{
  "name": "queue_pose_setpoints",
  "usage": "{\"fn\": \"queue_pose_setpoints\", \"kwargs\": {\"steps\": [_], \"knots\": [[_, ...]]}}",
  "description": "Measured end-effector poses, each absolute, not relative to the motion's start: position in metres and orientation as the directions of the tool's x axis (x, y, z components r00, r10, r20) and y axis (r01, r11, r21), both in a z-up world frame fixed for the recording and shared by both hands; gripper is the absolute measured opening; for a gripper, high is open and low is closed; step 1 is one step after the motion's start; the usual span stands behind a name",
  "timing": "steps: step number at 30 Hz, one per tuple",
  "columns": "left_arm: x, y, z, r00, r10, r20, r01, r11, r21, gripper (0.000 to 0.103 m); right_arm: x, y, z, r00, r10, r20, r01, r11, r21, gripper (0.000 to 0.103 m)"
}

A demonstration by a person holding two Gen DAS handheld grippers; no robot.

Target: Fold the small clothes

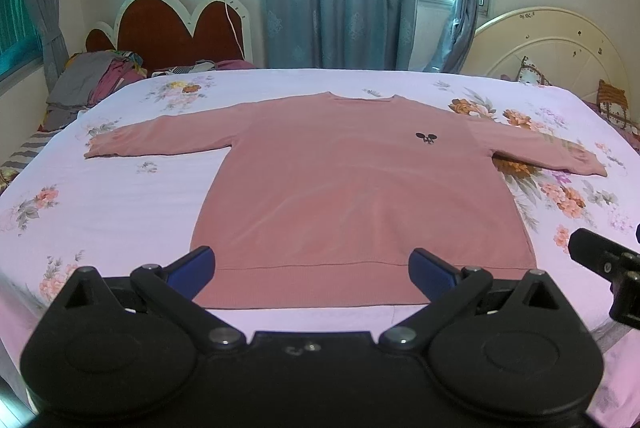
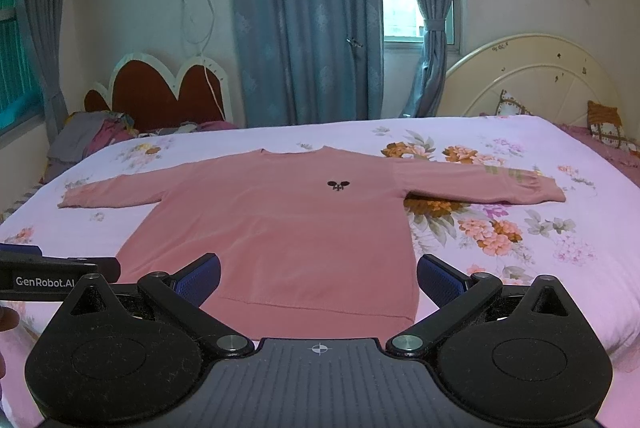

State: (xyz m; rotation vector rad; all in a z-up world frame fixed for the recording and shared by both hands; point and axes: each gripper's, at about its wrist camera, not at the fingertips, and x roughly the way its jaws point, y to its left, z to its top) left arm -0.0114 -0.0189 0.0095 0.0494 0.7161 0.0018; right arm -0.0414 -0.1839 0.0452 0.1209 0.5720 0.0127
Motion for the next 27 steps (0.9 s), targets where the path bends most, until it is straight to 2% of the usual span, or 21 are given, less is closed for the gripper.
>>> {"fn": "queue_pose_setpoints", "kwargs": {"steps": [27], "knots": [[-0.0087, -0.0190, 0.0115, 0.754, 0.019, -0.657, 0.013, 0.999, 0.044, 0.103, -0.0391, -0.1832, 0.0460, 0.842, 0.042, -0.538, 0.025, 0.993, 0.117, 0.103]]}}
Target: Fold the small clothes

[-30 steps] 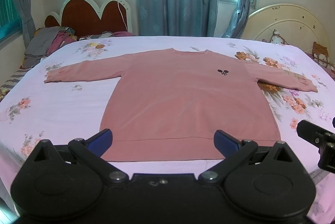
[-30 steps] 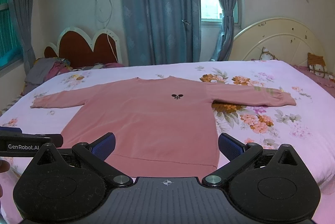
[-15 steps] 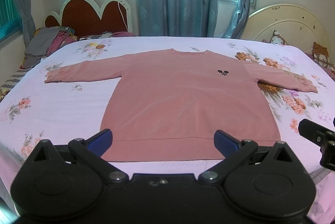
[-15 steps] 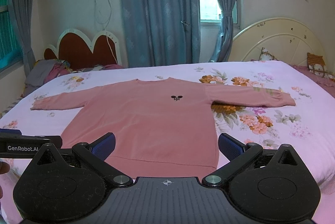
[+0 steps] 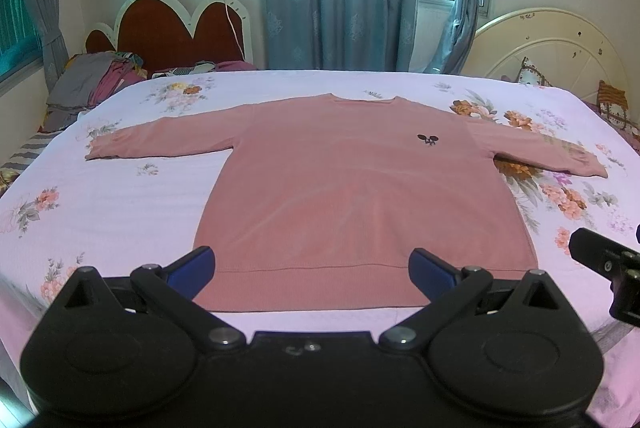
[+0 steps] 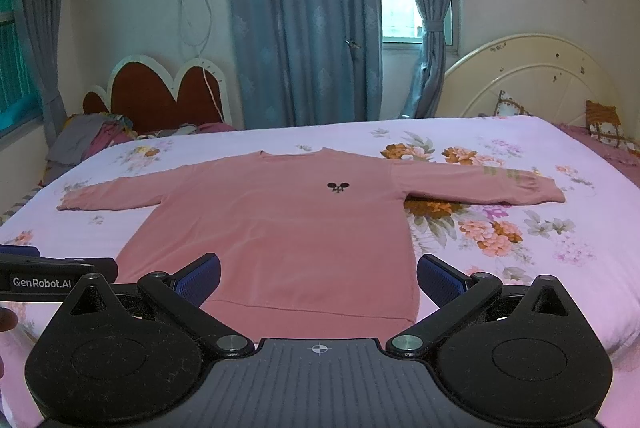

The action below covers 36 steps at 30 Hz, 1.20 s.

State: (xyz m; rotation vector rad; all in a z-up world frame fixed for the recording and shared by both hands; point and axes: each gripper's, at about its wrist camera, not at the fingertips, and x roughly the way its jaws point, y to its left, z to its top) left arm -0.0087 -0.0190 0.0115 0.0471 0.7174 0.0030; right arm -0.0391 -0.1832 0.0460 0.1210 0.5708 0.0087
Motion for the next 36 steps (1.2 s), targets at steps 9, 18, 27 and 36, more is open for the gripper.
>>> {"fn": "queue_pose_setpoints", "kwargs": {"steps": [9, 18, 27, 36], "knots": [[-0.004, -0.016, 0.010, 0.749, 0.020, -0.662, 0.011, 0.999, 0.042, 0.103, -0.037, -0.183, 0.043, 0.840, 0.041, -0.541, 0.027, 0.993, 0.117, 0.103], [0.002, -0.014, 0.006, 0.743, 0.023, -0.669, 0.008, 0.999, 0.043, 0.103, -0.031, -0.184, 0.037, 0.837, 0.040, -0.546, 0.033, 0.992, 0.122, 0.103], [0.012, -0.014, 0.002, 0.739, 0.032, -0.673, 0.004, 0.999, 0.052, 0.103, -0.021, -0.190, 0.033, 0.829, 0.035, -0.559, 0.046, 0.991, 0.129, 0.103], [0.034, -0.011, -0.004, 0.731, 0.042, -0.682, 0.003, 0.998, 0.065, 0.103, -0.001, -0.195, 0.028, 0.820, 0.011, -0.572, 0.073, 0.990, 0.123, 0.103]]}}
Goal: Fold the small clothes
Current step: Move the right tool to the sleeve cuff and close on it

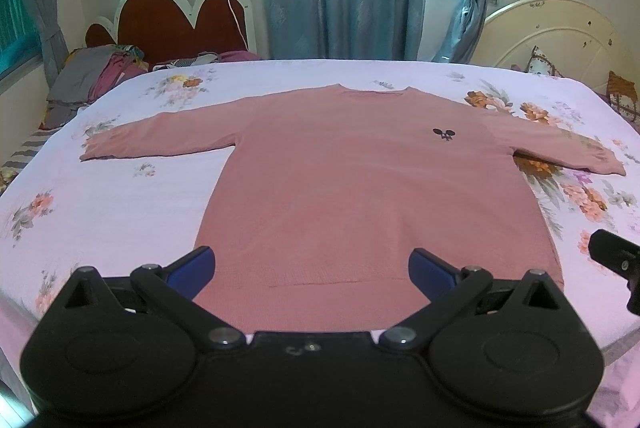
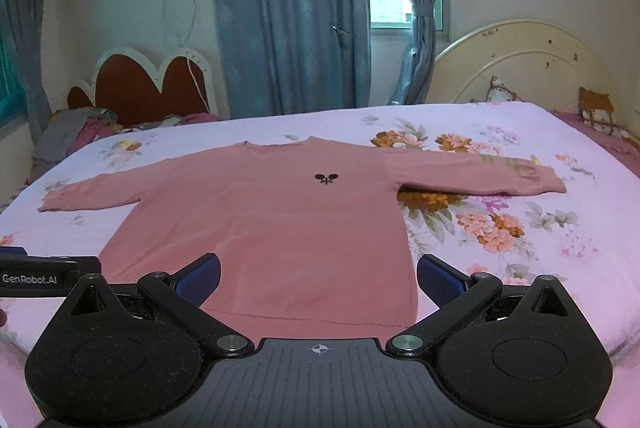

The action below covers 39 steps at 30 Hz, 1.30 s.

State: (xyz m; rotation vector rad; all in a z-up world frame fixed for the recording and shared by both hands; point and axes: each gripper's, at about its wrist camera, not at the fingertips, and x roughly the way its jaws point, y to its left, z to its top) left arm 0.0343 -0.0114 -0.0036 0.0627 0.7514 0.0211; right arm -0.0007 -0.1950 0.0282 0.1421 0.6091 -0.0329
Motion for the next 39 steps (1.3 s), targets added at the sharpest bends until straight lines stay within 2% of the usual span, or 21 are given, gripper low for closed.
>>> {"fn": "queue_pose_setpoints", "kwargs": {"steps": [26, 31, 39], "knots": [[0.198, 0.003, -0.035, 0.703, -0.019, -0.711, 0.110, 0.991, 0.082, 0.103, 0.139, -0.216, 0.000, 0.779, -0.167, -0.605, 0.274, 0.958, 0.088, 0.103], [0.229, -0.001, -0.040, 0.705, -0.026, -0.709, 0.133, 0.986, 0.096, 0.103, 0.160, -0.237, -0.007, 0.786, -0.197, -0.587, 0.315, 0.944, 0.104, 0.103], [0.269, -0.029, -0.052, 0.692, -0.020, -0.721, 0.128, 0.987, 0.096, 0.103, 0.190, -0.298, -0.023, 0.754, -0.238, -0.612, 0.375, 0.921, 0.103, 0.103]]}}
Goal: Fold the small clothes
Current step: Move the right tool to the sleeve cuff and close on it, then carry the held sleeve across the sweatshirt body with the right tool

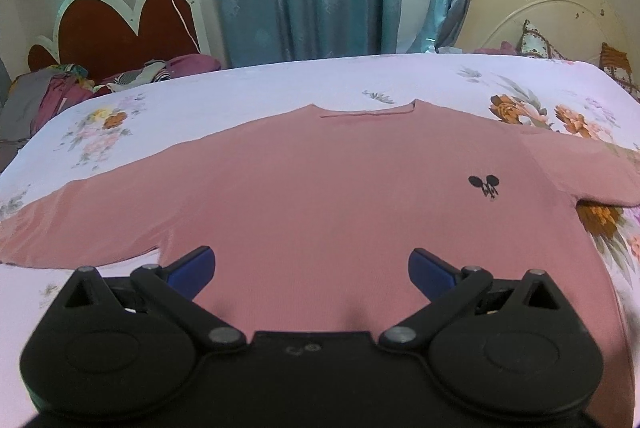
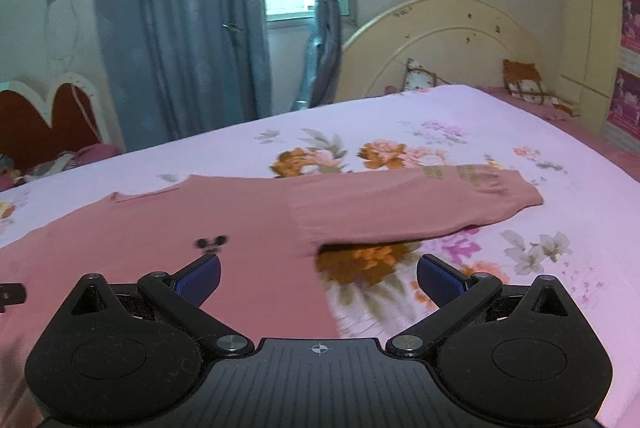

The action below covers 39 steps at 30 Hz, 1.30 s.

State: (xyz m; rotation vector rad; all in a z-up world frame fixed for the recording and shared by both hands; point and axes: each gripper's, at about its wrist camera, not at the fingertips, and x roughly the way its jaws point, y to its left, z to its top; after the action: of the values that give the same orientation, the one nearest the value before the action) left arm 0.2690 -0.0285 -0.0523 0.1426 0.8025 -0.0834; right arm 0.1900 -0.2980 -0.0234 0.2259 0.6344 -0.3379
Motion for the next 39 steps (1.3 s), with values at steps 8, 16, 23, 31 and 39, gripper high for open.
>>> {"fn": "queue_pose_setpoints", "kwargs": {"steps": [8, 16, 23, 31, 39], "knots": [[0.306, -0.073, -0.071, 0.677, -0.016, -0.736, 0.092, 0.994, 0.063, 0.103, 0.223, -0.390, -0.053, 0.724, -0.254, -0.641, 0.419, 0.901, 0.116, 0.103], [0.334, -0.120, -0.093, 0.660, -0.013, -0.751, 0.114, 0.990, 0.083, 0.103, 0.244, -0.491, -0.088, 0.660, -0.321, -0.679, 0.524, 0.845, 0.111, 0.102], [0.349, -0.143, -0.105, 0.641, -0.018, -0.767, 0.128, 0.988, 0.084, 0.098, 0.254, -0.560, -0.119, 0.586, -0.358, -0.727, 0.619, 0.777, 0.116, 0.069], [0.361, -0.146, -0.109, 0.633, 0.011, -0.774, 0.110, 0.988, 0.104, 0.093, 0.264, -0.612, -0.144, 0.552, -0.363, -0.750, 0.697, 0.695, 0.177, 0.065], [0.367, -0.132, -0.111, 0.624, 0.008, -0.781, 0.103, 0.990, 0.093, 0.082, 0.274, -0.622, -0.143, 0.568, -0.402, -0.718, 0.694, 0.703, 0.155, 0.013]]}}
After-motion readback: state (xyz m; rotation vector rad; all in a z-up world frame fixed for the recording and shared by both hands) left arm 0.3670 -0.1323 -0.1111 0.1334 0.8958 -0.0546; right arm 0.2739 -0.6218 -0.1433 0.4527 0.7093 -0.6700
